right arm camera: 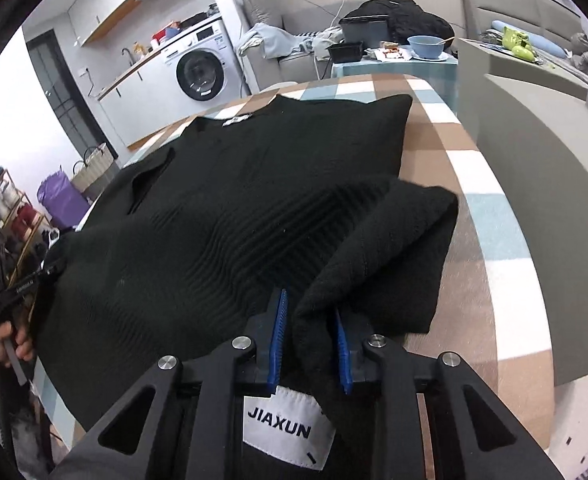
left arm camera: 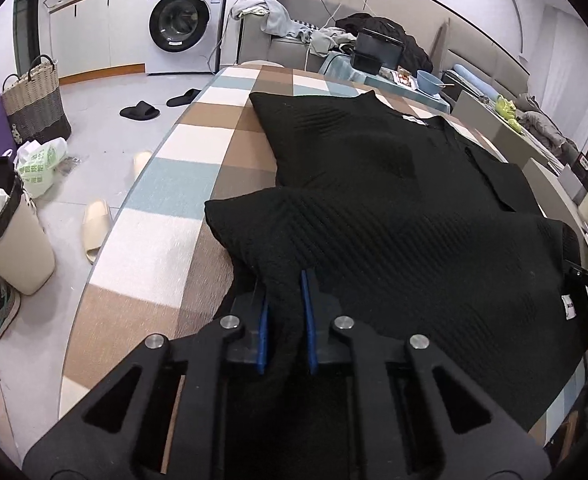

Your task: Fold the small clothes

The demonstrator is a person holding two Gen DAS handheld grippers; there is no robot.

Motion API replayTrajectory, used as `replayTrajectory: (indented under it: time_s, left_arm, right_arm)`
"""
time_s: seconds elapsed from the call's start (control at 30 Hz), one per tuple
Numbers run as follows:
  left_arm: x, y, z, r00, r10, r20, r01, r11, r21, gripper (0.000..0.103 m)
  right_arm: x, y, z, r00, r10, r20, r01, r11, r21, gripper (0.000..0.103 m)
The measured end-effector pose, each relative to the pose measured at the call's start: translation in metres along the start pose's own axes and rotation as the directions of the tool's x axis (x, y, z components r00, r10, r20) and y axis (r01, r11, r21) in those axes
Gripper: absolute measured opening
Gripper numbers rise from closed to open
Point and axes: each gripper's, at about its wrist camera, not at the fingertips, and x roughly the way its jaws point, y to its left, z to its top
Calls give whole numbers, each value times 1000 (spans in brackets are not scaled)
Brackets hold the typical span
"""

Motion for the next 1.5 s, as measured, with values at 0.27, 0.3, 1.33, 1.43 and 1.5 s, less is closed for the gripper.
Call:
replayTrajectory:
  time_s: [0.27,0.3,1.33,1.43,1.5]
  left_arm:
    - [-21,14,-8,999,4,49,-2,999,-44,10]
    - [-25,17,-6,998,-1,64,5,998,-63,10]
    - [-118,12,-8,961,-100,257,114,993,-42,5]
    - [-141,12,-9,949,-124,289,143,989,-45,5]
    - [-153,12,-9,943,-144,301,165,985,-43,5]
  right_arm:
    - [-27,-13,-6,998,-31,54,29,999,39,23]
    - [-34,-19,-5,997,-36,68,33,998,53,23]
    - [-142,-7,-42,913,214,346,-171,973,-152,5]
    - [-167,-2,-51,883,253,395,-200,965,-170,5]
    - [-179,-5,-52,859,281,428,-235,959,-157,5]
